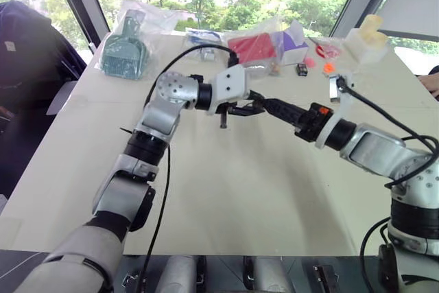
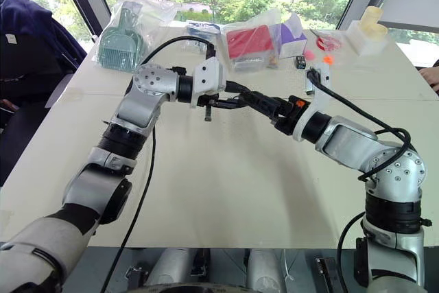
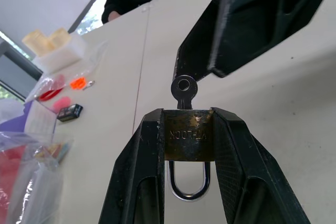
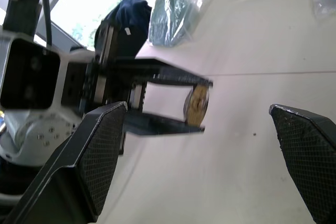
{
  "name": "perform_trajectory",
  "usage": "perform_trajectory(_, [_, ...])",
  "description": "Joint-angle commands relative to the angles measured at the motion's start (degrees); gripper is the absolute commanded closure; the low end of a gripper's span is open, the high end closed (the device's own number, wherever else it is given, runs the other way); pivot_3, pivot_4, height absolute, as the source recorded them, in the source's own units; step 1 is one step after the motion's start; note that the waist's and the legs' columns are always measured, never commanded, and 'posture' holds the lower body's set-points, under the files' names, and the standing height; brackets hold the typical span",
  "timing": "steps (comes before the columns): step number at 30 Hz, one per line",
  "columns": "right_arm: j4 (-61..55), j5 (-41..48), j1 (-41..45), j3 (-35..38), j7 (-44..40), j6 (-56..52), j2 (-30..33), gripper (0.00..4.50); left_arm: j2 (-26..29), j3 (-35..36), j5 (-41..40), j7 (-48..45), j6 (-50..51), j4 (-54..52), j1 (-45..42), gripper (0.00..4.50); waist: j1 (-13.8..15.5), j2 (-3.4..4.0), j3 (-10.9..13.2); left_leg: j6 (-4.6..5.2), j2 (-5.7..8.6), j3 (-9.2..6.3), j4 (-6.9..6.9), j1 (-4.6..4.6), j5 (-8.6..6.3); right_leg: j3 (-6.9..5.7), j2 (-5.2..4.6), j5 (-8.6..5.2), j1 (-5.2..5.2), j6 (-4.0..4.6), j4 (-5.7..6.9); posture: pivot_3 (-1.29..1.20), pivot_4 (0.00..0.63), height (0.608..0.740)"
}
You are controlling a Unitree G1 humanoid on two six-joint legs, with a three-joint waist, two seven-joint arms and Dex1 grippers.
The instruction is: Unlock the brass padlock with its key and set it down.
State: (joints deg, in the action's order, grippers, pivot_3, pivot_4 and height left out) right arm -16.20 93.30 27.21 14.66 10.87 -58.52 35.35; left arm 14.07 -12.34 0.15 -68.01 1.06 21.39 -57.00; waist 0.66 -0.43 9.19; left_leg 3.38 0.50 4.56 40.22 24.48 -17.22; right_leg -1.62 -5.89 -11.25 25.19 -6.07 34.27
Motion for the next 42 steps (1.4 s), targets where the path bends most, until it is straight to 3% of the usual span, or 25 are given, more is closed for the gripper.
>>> perform_trajectory(1, [0.10, 2.00, 1.69, 0.53, 0.63, 0.85, 1.46, 0.00, 0.17, -0.09, -2.00, 1.04, 1.63, -4.51, -0.03, 3.81, 0.04, 0.00, 0.00, 0.00, 0.00, 0.00, 0.01, 0.00, 0.01, 0.00, 0.02, 0.00, 0.00, 0.00, 0.01, 0.00, 0.150, 0.740])
perform_trajectory(3, [0.37, 2.11, 1.90, 0.22, 0.71, 0.96, 1.63, 0.00, 0.31, -0.50, -2.32, 1.06, 1.92, -5.17, 0.18, 3.81, 0.00, 0.00, 0.00, -0.01, 0.00, 0.01, 0.01, -0.02, 0.03, -0.01, 0.05, 0.00, -0.03, 0.00, 0.02, 0.00, 0.150, 0.740])
perform_trajectory(6, [0.60, 2.21, 1.85, 0.04, 1.10, 1.58, 1.32, 0.78, 0.46, -0.84, -2.78, 0.78, 2.01, -5.53, 0.31, 3.81, -0.03, 0.00, 0.00, 0.00, -0.01, 0.02, 0.02, -0.06, 0.03, -0.01, 0.21, 0.01, -0.06, -0.02, 0.02, 0.00, 0.150, 0.740])
perform_trajectory(13, [0.27, 4.51, 1.51, 0.10, 2.44, 4.02, 0.20, 4.41, 1.09, -1.28, -3.56, 0.41, 1.64, -4.69, -0.15, 3.81, 0.00, 0.00, 0.00, 0.01, -0.02, 0.02, 0.01, -0.06, 0.03, -0.01, 0.27, 0.03, -0.07, -0.08, 0.02, 0.00, 0.150, 0.740])
perform_trajectory(20, [-1.35, 5.57, 0.29, -0.03, 2.86, 5.46, 0.34, 4.47, 1.59, -1.30, -3.83, 0.25, 1.39, -3.78, -0.53, 3.81, 0.00, 0.00, 0.00, 0.01, -0.02, 0.02, 0.01, -0.06, 0.03, -0.01, 0.28, 0.04, -0.07, -0.09, 0.03, 0.00, 0.150, 0.740])
perform_trajectory(23, [-2.18, 5.70, -0.39, 0.03, 2.80, 6.08, 0.33, 3.60, 1.90, -1.33, -4.01, 0.22, 1.40, -3.95, -0.43, 3.81, 0.00, 0.00, 0.00, 0.01, -0.02, 0.01, 0.01, -0.06, 0.03, -0.01, 0.28, 0.04, -0.07, -0.09, 0.02, 0.00, 0.150, 0.740])
perform_trajectory(25, [-2.27, 5.97, -1.01, 0.37, 2.96, 6.41, 0.65, 2.65, 2.25, -1.42, -4.16, 0.23, 1.46, -4.22, -0.24, 3.81, 0.02, 0.00, 0.00, 0.01, -0.02, 0.01, 0.01, -0.06, 0.03, -0.01, 0.28, 0.04, -0.07, -0.09, 0.02, 0.00, 0.150, 0.740])
perform_trajectory(42, [-4.68, 8.60, -3.08, -2.05, 2.34, 7.37, 1.19, 2.65, 2.77, -1.84, -4.55, 0.55, 1.73, -5.57, -0.17, 3.81, 0.01, 0.00, 0.00, 0.01, -0.03, 0.01, 0.01, -0.06, 0.03, -0.01, 0.28, 0.04, -0.07, -0.09, 0.02, 0.00, 0.150, 0.740])
